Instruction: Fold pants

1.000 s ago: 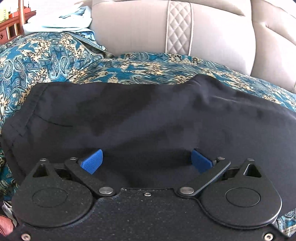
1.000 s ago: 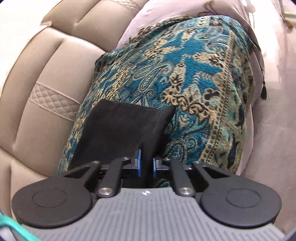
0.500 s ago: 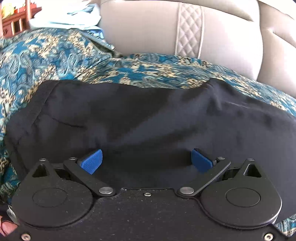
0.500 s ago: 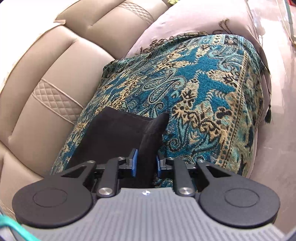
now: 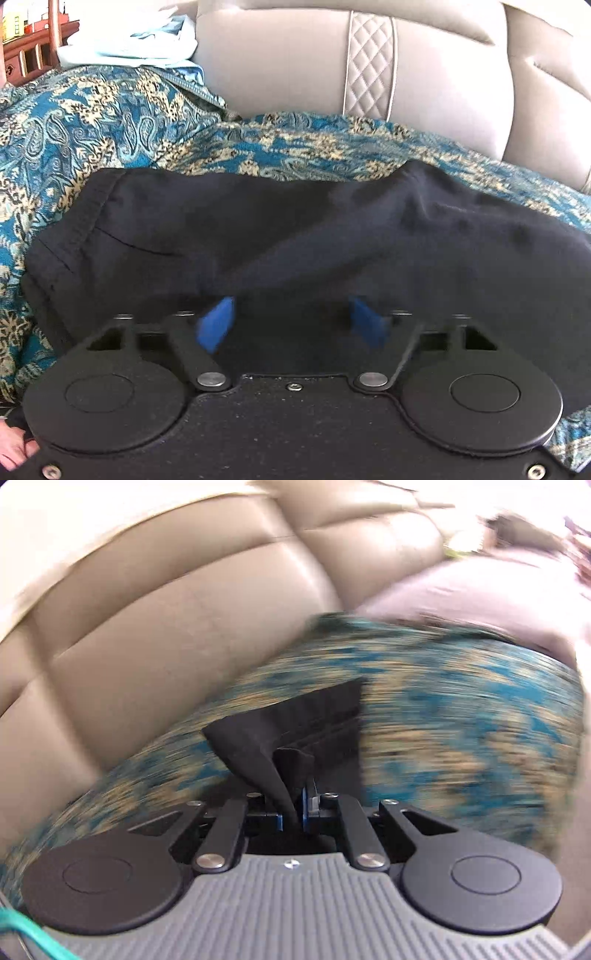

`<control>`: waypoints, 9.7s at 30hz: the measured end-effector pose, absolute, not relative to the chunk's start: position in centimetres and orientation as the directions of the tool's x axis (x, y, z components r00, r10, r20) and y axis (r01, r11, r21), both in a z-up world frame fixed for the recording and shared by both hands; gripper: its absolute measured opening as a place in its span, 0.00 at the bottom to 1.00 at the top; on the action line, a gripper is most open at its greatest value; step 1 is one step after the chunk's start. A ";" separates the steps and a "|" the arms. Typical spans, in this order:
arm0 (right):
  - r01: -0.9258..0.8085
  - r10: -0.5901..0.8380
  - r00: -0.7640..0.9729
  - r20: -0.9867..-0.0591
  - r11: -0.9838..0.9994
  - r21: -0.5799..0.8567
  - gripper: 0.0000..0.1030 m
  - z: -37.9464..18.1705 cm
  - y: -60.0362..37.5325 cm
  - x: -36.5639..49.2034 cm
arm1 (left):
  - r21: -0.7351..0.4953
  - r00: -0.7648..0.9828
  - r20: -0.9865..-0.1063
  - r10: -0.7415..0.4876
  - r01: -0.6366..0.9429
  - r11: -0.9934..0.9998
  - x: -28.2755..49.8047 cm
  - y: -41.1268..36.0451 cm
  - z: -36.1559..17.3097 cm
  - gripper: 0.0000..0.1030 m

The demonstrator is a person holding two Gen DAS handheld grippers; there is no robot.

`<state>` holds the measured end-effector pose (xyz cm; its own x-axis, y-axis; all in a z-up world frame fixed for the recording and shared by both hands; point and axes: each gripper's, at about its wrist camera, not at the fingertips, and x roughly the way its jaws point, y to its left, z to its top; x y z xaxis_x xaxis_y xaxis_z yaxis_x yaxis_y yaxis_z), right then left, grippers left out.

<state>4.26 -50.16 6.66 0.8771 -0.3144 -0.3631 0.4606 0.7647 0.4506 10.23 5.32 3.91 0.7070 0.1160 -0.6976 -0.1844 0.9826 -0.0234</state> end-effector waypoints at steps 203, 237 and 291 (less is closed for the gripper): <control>-0.286 0.261 0.949 -0.174 0.948 -0.137 1.00 -0.8 -9.3 4.0 | -0.261 0.697 -0.651 0.301 -0.578 0.774 4.8 22.7 0.7 1.00; -0.286 0.262 0.949 -0.174 0.948 -0.137 1.00 -0.8 -9.3 4.0 | -0.358 0.776 -0.572 0.266 -0.528 0.770 5.1 24.7 -0.1 0.69; -0.018 0.101 0.989 -0.110 0.813 0.582 1.00 1.9 -35.6 0.4 | -0.315 0.640 -0.484 -0.596 0.508 0.802 7.7 -10.1 7.3 0.79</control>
<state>0.37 -35.64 1.94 0.9888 0.1008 -0.1099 -0.0182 0.8128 0.5822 7.74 -10.12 7.29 0.6404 -0.5962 -0.4842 0.5079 0.8016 -0.3152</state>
